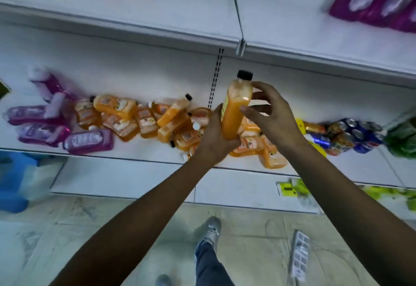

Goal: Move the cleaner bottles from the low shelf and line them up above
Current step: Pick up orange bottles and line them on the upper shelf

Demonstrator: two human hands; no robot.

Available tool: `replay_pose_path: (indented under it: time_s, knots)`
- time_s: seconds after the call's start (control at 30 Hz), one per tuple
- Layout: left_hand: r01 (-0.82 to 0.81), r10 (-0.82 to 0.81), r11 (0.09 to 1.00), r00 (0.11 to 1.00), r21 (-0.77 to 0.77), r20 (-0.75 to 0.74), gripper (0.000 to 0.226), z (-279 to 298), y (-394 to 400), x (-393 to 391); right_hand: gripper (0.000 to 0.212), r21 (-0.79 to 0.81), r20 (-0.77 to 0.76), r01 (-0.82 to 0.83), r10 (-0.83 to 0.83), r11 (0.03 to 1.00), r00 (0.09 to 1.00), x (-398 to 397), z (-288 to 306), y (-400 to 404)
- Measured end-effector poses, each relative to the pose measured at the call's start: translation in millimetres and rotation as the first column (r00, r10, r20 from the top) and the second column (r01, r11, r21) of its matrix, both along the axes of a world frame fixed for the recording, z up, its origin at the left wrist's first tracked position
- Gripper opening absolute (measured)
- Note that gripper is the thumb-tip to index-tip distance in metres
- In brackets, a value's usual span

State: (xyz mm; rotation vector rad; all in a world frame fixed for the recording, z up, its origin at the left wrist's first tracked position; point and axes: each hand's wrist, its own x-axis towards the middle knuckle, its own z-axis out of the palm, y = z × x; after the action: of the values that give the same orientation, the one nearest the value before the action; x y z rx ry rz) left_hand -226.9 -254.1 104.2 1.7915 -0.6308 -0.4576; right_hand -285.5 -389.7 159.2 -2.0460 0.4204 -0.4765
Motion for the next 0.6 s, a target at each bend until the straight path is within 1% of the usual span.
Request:
replay_pose_path:
  time_s: [0.07,0.13,0.17,0.23,0.27,0.3,0.37,0.43,0.5,0.53,0.57,0.6]
  knots:
    - [0.103,-0.108,0.993,0.991,-0.061,-0.080,0.072,19,32,-13,0.061,-0.073,0.022,-0.123,0.125,0.990,0.992,-24,26,23]
    - [0.211,-0.230,0.969,0.961,-0.131,-0.152,0.058,38,69,-22,0.061,-0.113,0.048,-0.204,0.211,0.972,0.976,-40,51,44]
    - [0.263,-0.298,0.949,0.929,-0.176,-0.221,0.061,46,85,-25,0.060,-0.085,0.068,-0.237,0.243,0.968,0.968,-46,63,52]
    - [0.343,-0.411,0.906,0.856,-0.249,-0.313,0.083,60,110,-27,0.056,-0.014,0.141,-0.301,0.300,0.953,0.943,-58,88,70]
    - [0.371,-0.461,0.879,0.821,-0.300,-0.337,0.091,65,117,-27,0.054,-0.007,0.174,-0.328,0.324,0.945,0.930,-63,100,78]
    - [0.399,-0.511,0.848,0.791,-0.349,-0.336,0.095,72,121,-27,0.054,-0.022,0.193,-0.356,0.353,0.934,0.916,-69,111,85]
    - [0.436,-0.566,0.809,0.760,-0.394,-0.320,0.098,85,123,-28,0.057,-0.106,0.165,-0.375,0.388,0.921,0.907,-75,130,93]
    - [0.422,-0.546,0.819,0.780,-0.388,-0.306,0.103,101,121,-28,0.057,-0.208,0.161,-0.365,0.400,0.907,0.902,-76,147,95]
    - [0.369,-0.492,0.841,0.825,-0.395,-0.277,0.105,117,119,-25,0.056,-0.256,0.211,-0.338,0.394,0.906,0.895,-72,161,93]
    - [0.341,-0.450,0.855,0.863,-0.390,-0.231,0.099,125,118,-22,0.055,-0.290,0.241,-0.309,0.382,0.906,0.892,-68,168,91]
    - [0.311,-0.384,0.877,0.912,-0.366,-0.146,0.089,134,116,-21,0.055,-0.334,0.269,-0.274,0.369,0.902,0.890,-63,172,88]
    - [0.282,-0.310,0.894,0.950,-0.347,-0.028,0.080,142,113,-19,0.054,-0.383,0.299,-0.239,0.364,0.892,0.882,-57,177,84]
